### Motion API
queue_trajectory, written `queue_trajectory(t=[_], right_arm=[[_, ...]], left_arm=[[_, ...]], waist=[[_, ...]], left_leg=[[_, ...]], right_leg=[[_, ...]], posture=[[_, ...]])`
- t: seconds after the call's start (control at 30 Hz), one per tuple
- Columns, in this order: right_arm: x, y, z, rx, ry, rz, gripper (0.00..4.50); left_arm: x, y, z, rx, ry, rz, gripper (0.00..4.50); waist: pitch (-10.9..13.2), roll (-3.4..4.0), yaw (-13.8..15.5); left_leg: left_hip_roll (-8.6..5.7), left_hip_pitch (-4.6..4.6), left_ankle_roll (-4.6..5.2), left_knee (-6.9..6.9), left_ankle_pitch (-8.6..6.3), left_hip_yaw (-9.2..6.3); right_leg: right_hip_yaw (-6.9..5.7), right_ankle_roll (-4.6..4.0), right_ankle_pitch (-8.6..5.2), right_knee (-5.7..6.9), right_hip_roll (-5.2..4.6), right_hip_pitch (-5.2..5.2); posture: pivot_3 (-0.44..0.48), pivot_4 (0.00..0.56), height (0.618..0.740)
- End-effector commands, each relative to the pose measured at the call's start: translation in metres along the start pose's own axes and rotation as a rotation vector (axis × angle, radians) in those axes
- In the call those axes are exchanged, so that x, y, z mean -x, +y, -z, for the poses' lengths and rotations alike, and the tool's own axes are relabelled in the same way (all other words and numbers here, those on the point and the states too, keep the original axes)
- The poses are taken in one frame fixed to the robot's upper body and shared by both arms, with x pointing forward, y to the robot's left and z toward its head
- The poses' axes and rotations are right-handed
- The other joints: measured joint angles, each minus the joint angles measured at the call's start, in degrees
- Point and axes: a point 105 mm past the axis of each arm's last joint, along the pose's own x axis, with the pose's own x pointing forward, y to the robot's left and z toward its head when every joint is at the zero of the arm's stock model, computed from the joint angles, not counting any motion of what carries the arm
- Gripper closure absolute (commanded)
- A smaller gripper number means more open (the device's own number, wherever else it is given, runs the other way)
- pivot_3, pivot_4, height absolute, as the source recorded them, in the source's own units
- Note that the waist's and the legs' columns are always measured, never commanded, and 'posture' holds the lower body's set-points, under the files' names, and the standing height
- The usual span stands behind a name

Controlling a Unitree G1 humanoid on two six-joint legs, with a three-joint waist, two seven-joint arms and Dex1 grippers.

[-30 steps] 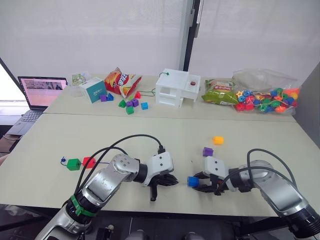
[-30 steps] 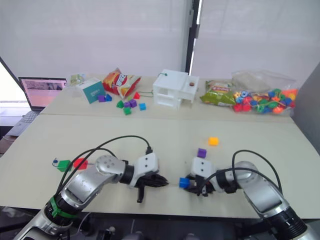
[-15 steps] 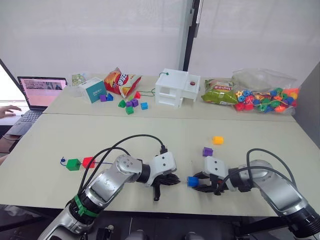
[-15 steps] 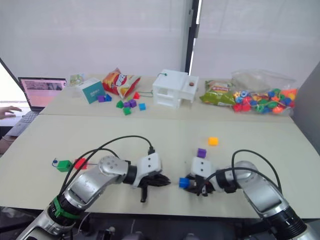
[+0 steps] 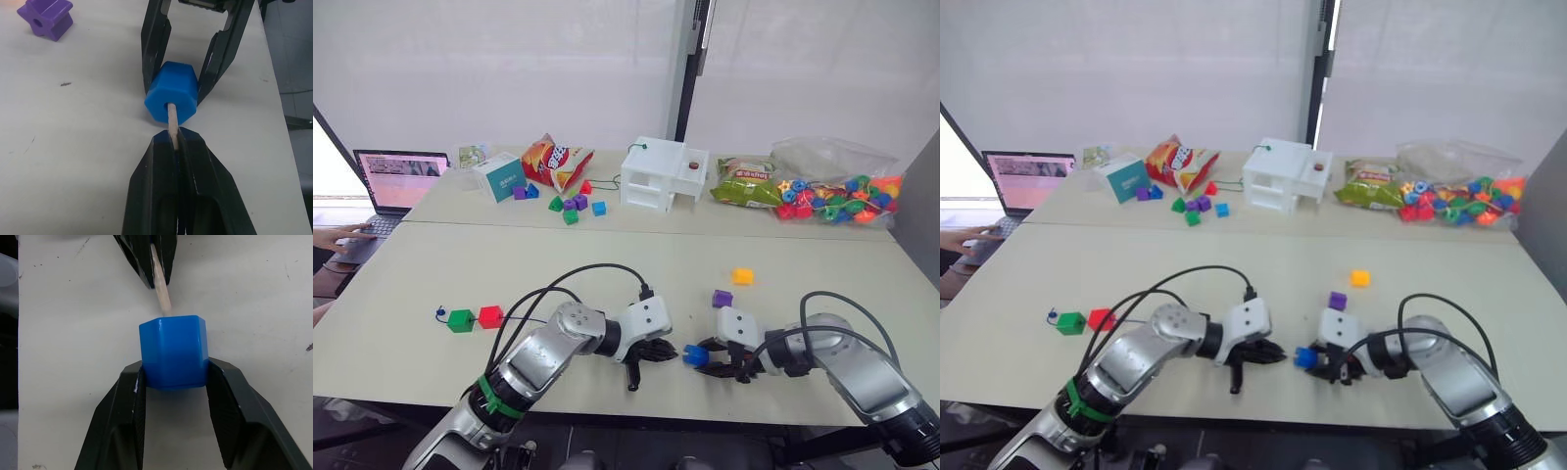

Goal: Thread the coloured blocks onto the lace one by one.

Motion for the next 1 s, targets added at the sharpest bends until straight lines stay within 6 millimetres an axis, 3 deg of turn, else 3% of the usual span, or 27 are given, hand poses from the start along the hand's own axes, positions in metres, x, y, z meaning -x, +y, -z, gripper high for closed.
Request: queue_trajectory(t=[0.03, 0.33, 0.6, 1.0], right_arm=[[-0.009, 0.011, 0.014, -0.053, 0.047, -0.038, 3.22], [-0.010, 0.014, 0.014, -0.058, 0.042, -0.038, 3.22], [-0.010, 0.016, 0.010, -0.036, 0.047, -0.043, 3.22], [-0.010, 0.020, 0.001, -0.021, 0.064, -0.038, 3.22]], left_arm=[[-0.011, -0.013, -0.020, -0.066, -0.070, 0.070, 4.50], [-0.013, -0.017, -0.015, -0.064, -0.078, 0.102, 4.50], [-0.023, -0.015, 0.009, -0.130, -0.032, 0.131, 4.50], [-0.005, -0.008, 0.017, -0.104, -0.053, 0.111, 4.50]], waist=[[0.0, 0.00, -0.2], [0.0, 0.00, -0.2], [0.0, 0.00, 0.0], [0.0, 0.00, -0.1]], left_leg=[[0.01, 0.01, 0.00, -0.01, 0.00, 0.00], [0.03, 0.01, 0.01, -0.03, -0.01, -0.03], [0.03, 0.11, 0.01, -0.05, -0.01, -0.04], [0.06, 0.10, 0.08, -0.12, -0.06, -0.05]], right_leg=[[0.01, 0.00, 0.00, 0.01, 0.00, 0.00], [0.00, 0.00, 0.00, -0.01, 0.00, -0.01], [-0.02, -0.01, 0.00, -0.09, -0.03, 0.14], [-0.02, -0.01, 0.00, -0.21, -0.07, 0.11]], posture=[[0.000, 0.150, 0.740], [0.000, 0.150, 0.740], [0.000, 0.150, 0.740], [0.000, 0.150, 0.740]])
